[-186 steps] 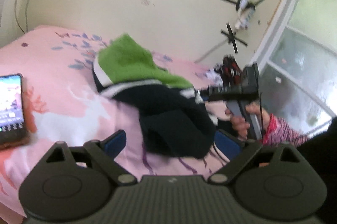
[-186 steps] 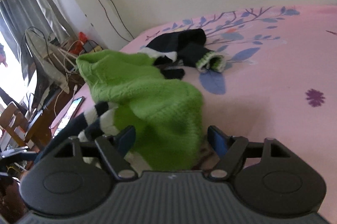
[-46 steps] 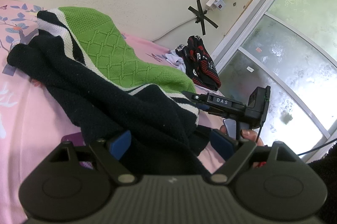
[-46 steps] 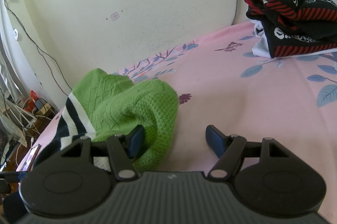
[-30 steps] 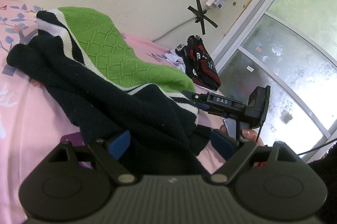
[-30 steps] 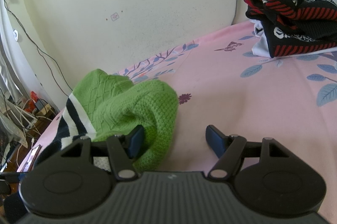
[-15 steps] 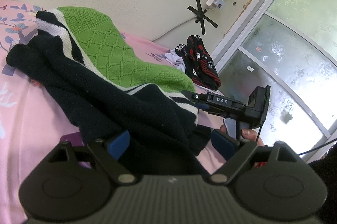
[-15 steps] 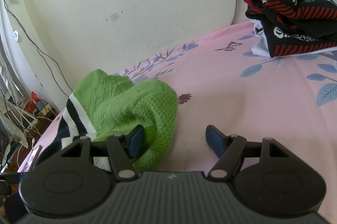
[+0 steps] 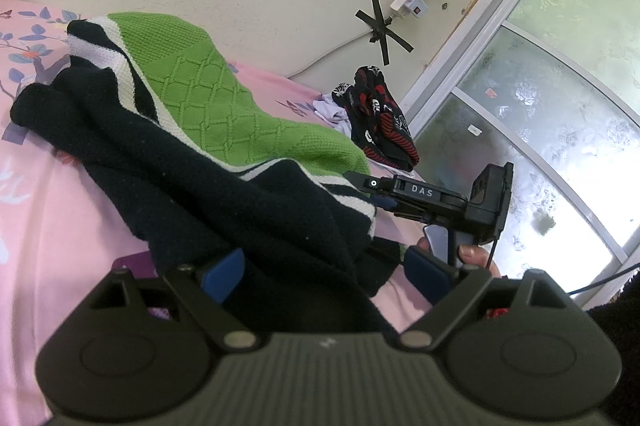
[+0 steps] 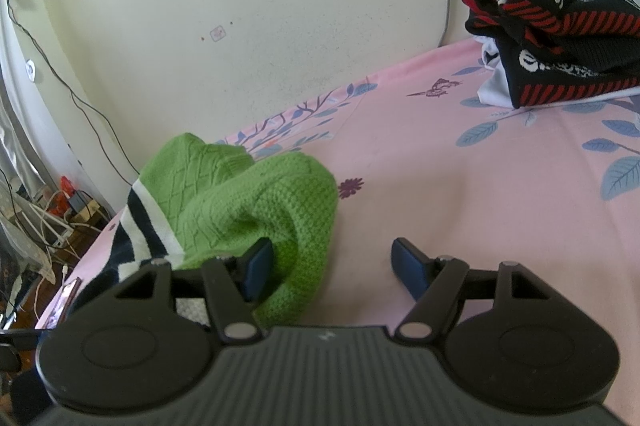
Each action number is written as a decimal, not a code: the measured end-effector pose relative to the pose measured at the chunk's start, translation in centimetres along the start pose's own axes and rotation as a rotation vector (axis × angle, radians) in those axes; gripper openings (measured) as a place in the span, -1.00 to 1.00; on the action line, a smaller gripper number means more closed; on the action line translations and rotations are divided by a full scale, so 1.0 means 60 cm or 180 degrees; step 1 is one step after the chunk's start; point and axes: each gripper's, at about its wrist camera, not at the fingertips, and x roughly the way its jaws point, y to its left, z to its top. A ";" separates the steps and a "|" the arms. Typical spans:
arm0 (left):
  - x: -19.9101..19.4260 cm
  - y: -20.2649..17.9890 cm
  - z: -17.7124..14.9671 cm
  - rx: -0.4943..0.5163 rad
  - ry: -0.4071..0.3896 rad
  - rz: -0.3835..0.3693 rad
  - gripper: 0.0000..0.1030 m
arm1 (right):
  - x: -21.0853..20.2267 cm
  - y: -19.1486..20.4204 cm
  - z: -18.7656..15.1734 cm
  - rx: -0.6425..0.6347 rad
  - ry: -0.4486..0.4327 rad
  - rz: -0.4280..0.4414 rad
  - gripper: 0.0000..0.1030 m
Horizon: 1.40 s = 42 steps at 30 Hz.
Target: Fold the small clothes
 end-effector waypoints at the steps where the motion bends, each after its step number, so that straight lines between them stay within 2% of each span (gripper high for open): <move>1: 0.000 0.000 0.000 -0.0001 -0.0001 0.0000 0.75 | -0.001 0.000 -0.001 0.0002 -0.0001 -0.0001 0.32; 33: 0.002 -0.003 0.000 0.0005 -0.0006 0.0005 0.74 | 0.000 -0.002 0.001 0.0011 -0.0001 0.0016 0.34; 35: 0.004 -0.004 -0.001 0.0016 -0.0007 0.0008 0.67 | 0.000 -0.002 0.000 0.0011 -0.0002 0.0016 0.34; 38: 0.006 -0.007 -0.003 0.0040 0.0003 0.0001 0.44 | 0.000 -0.002 0.000 0.0013 -0.0003 0.0016 0.34; 42: 0.010 -0.011 -0.004 0.0093 0.0043 -0.0013 -0.15 | 0.000 -0.002 0.000 0.0012 -0.0003 0.0018 0.35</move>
